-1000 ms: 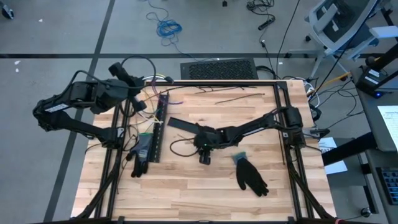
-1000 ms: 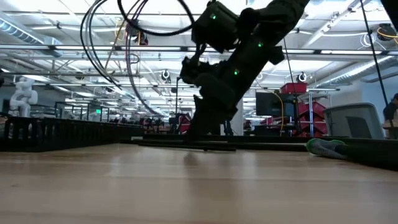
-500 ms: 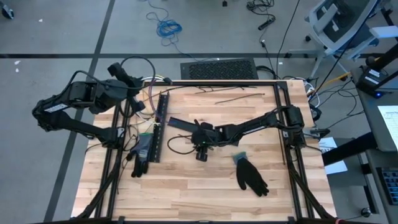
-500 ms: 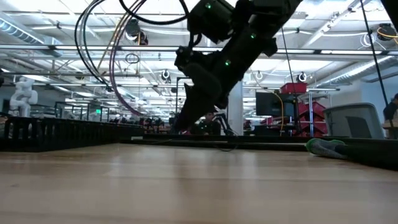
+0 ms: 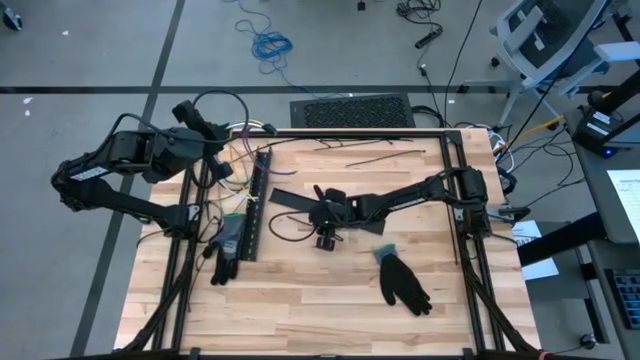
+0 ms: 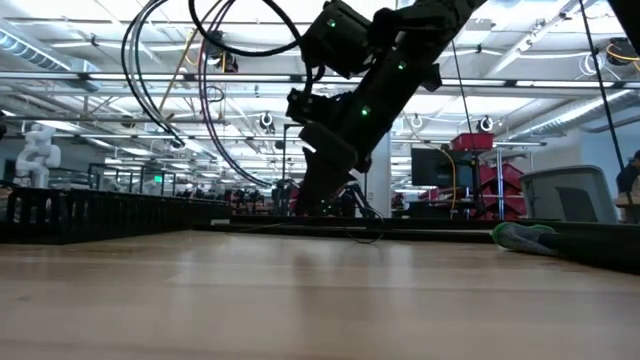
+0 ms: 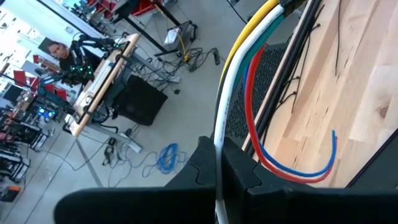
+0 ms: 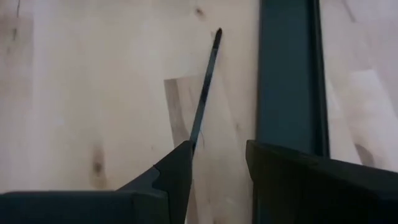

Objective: Ziptie cables
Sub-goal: Wrap the cable wires with the black ziptie

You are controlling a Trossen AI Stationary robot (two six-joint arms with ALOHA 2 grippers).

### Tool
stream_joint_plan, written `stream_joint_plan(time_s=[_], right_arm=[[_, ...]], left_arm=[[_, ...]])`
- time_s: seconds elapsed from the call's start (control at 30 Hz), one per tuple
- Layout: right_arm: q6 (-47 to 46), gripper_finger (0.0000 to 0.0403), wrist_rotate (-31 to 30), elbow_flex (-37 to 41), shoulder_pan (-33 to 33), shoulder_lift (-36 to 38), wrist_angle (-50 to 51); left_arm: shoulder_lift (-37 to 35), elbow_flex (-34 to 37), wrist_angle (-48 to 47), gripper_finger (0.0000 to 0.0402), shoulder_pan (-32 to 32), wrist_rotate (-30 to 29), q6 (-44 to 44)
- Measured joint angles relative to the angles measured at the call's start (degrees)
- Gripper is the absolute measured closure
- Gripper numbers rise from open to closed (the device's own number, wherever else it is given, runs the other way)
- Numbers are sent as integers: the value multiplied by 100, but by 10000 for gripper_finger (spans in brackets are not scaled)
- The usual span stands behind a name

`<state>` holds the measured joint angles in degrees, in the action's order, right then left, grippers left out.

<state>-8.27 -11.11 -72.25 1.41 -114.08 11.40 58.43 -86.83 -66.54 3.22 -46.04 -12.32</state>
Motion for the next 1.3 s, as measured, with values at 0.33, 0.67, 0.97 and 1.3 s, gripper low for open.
stream_joint_plan(time_s=[0.33, 0.67, 0.97, 1.3], right_arm=[[-149, 259, 469, 0, 99, 0, 4], [-155, 259, 330, 0, 116, -11, 13], [-155, 263, 334, 2, 122, -14, 106], [-155, 301, 336, 4, 122, -17, 89]], left_arm=[[0, 0, 0, 398, 0, -2, 0], [0, 0, 0, 398, 0, -2, 2], [0, 0, 0, 398, 0, -2, -11], [0, 0, 0, 398, 0, -4, -9]])
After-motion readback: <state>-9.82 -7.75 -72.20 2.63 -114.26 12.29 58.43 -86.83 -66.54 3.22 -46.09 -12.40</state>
